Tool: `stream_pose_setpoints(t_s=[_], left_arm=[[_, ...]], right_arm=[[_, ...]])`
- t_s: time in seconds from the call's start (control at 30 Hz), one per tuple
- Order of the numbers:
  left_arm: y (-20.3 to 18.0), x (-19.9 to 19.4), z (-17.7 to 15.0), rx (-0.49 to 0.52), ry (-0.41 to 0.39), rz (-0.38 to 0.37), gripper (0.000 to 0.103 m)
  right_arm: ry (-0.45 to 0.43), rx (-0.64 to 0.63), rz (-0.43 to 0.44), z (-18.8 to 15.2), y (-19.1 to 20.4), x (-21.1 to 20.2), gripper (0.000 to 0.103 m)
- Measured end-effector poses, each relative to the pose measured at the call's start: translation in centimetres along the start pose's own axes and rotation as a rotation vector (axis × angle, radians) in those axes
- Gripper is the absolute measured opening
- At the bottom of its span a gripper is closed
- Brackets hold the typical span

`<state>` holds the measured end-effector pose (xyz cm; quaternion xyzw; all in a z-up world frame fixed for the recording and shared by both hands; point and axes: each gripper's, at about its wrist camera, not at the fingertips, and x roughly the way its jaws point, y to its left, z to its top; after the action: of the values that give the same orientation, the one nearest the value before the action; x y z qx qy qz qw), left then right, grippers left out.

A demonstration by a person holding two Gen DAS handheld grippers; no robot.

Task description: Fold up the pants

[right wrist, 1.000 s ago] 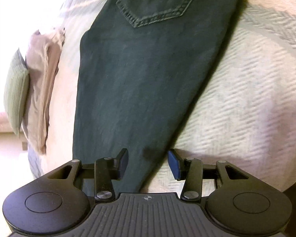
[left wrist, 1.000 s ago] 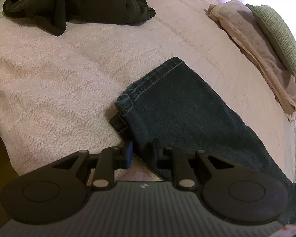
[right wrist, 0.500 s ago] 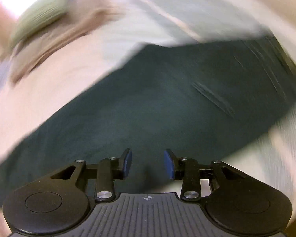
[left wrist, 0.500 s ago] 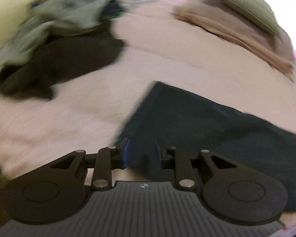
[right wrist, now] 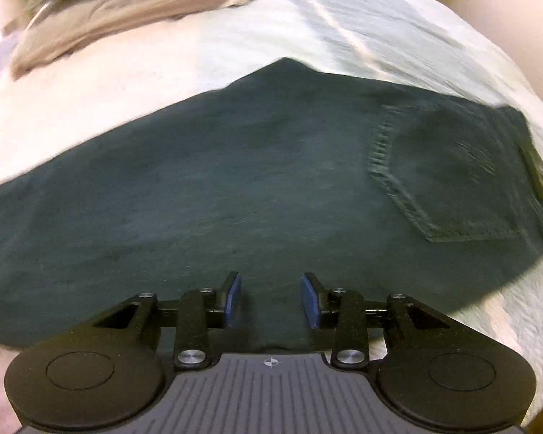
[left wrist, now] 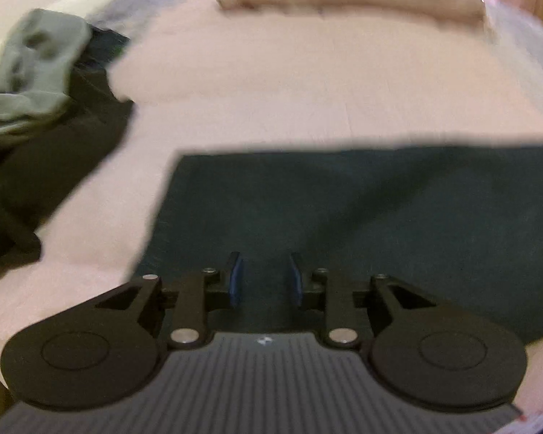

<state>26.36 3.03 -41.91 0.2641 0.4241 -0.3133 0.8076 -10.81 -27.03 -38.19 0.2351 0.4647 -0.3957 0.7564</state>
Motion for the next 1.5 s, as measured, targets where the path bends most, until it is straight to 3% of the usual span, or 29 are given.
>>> stream_pose_setpoints(t_s=[0.07,0.13,0.23,0.37,0.57,0.77,1.07,1.3,1.5], left_arm=[[-0.1,1.6,-0.5,-0.042,0.108,0.030,0.025],[-0.2,-0.1,0.0,-0.062,0.116,0.036,0.026],[-1.5,-3.8,0.6,-0.036,0.118,0.047,0.032],[-4.9,-8.9,1.0,-0.011,0.145,0.021,0.040],[-10.6,-15.8,-0.3,-0.060,0.157,-0.006,0.048],[-17.0,-23.5,-2.7,-0.068,0.120,0.014,0.054],[-22.0,-31.9,-4.1,-0.063,0.058,0.016,0.060],[-23.0,-34.1,-3.7,-0.047,0.028,0.015,0.061],[-22.0,-32.8,-3.4,-0.050,0.055,0.007,0.063]], right_arm=[[0.090,-0.060,-0.086,-1.1,0.6,1.7,0.035],[0.102,-0.017,-0.089,-0.9,-0.1,0.7,0.035],[0.078,0.040,-0.014,-0.1,-1.0,-3.0,0.036],[0.109,0.064,0.080,0.7,-1.0,-6.7,0.044],[0.109,-0.055,0.151,0.0,-0.9,-10.7,0.048],[0.077,-0.159,0.188,-1.2,-4.8,-15.3,0.050],[0.046,-0.214,0.228,-3.4,-10.5,-21.4,0.050],[0.040,-0.210,0.239,-3.9,-12.2,-23.2,0.051],[0.056,-0.213,0.238,-3.2,-11.3,-22.9,0.051]])
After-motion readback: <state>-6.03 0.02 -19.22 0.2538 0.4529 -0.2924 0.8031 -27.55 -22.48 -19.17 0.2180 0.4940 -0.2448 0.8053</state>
